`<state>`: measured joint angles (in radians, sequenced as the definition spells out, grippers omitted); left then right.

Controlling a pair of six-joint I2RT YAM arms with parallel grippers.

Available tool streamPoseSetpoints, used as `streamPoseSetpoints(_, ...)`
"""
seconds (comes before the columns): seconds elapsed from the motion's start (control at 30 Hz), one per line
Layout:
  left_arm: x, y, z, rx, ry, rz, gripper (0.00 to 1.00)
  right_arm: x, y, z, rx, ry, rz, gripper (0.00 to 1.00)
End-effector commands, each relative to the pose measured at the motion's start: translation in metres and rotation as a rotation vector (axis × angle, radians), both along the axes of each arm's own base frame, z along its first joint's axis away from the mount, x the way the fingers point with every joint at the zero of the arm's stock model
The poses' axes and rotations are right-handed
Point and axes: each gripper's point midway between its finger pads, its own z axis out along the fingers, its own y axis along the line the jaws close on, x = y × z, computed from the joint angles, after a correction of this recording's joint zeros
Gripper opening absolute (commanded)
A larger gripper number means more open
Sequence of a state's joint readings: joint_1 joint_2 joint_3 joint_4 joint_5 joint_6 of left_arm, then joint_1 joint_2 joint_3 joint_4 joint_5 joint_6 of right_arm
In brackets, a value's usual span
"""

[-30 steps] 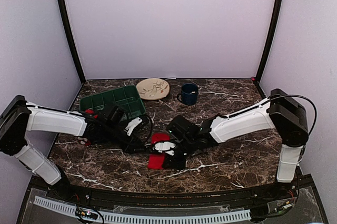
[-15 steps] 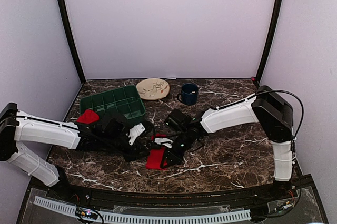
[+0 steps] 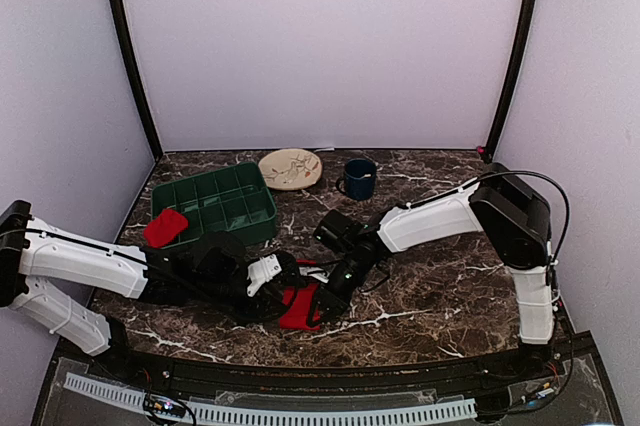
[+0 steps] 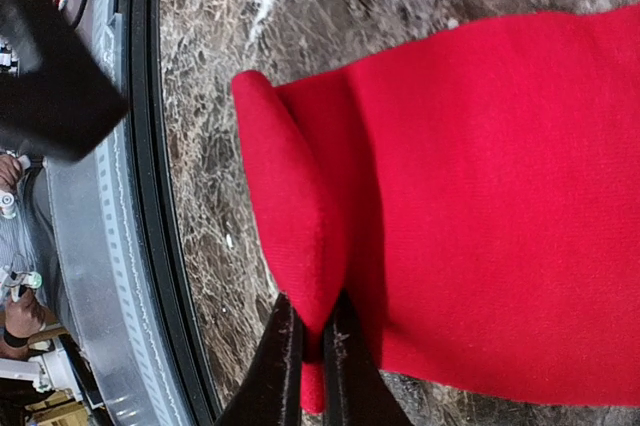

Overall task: Roll the socks
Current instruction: Roll the sock at the center of the board.

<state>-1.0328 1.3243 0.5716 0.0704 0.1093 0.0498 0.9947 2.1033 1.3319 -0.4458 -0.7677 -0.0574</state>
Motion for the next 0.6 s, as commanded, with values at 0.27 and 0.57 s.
streamPoseSetpoints(0.27, -0.023, -0.008, -0.013, 0.059, -0.063, -0.173, 0.31, 0.000, -0.001, -0.001, -0.009, 0.067, -0.013, 0.01)
streamPoseSetpoints(0.57, -0.024, -0.016, -0.030, 0.126, -0.081, -0.240, 0.33, -0.001, -0.003, -0.001, -0.012, 0.080, -0.010, 0.01)
